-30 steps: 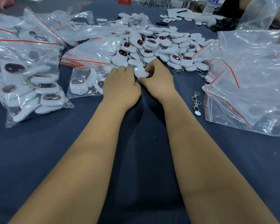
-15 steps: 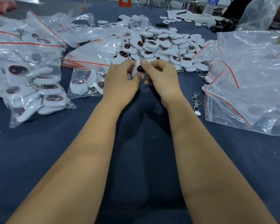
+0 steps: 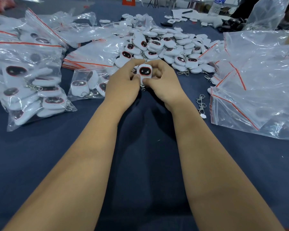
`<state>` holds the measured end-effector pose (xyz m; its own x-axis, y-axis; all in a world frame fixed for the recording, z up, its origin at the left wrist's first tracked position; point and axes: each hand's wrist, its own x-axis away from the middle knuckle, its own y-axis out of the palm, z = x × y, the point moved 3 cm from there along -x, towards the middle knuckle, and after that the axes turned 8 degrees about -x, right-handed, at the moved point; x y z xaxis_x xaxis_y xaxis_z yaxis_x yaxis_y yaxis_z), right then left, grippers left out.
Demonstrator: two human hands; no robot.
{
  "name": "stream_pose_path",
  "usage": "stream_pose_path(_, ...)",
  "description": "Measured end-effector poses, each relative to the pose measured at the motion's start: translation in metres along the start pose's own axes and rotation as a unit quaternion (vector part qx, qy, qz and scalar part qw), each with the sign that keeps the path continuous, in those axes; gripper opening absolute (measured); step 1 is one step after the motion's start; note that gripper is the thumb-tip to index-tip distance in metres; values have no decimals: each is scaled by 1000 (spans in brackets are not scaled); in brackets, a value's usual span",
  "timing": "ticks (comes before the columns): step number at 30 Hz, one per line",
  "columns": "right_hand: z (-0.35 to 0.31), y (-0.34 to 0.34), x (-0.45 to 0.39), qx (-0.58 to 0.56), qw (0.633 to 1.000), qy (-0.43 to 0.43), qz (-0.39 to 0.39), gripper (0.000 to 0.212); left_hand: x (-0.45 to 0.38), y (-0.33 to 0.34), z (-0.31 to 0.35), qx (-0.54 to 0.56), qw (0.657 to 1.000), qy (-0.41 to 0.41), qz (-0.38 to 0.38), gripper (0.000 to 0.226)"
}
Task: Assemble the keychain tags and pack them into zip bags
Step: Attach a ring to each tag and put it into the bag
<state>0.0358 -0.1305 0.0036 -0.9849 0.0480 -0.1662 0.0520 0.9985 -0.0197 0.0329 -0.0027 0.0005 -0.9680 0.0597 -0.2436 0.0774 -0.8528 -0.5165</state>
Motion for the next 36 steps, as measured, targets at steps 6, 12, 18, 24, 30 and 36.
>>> stream_pose_path(6,2,0,-2,8,1000,13,4,33,2,1,3,-16,1000,-15,-12,33)
stream_pose_path(12,1,2,-2,-4,1000,9,2,31,0,1,2,-45,999,-19,1,26)
stream_pose_path(18,-3,1,-4,-25,999,31,18,22,-1,1,1,-57,998,-19,4,21)
stream_pose_path(24,-2,0,-2,24,999,20,17,20,-1,2,1,-63,998,-29,1,20)
stream_pose_path(30,-1,0,-2,53,998,1,24,24,-1,1,1,-56,998,-39,6,20)
stream_pose_path(36,-2,1,-2,29,1000,-13,4,29,0,0,2,-60,997,-40,8,21)
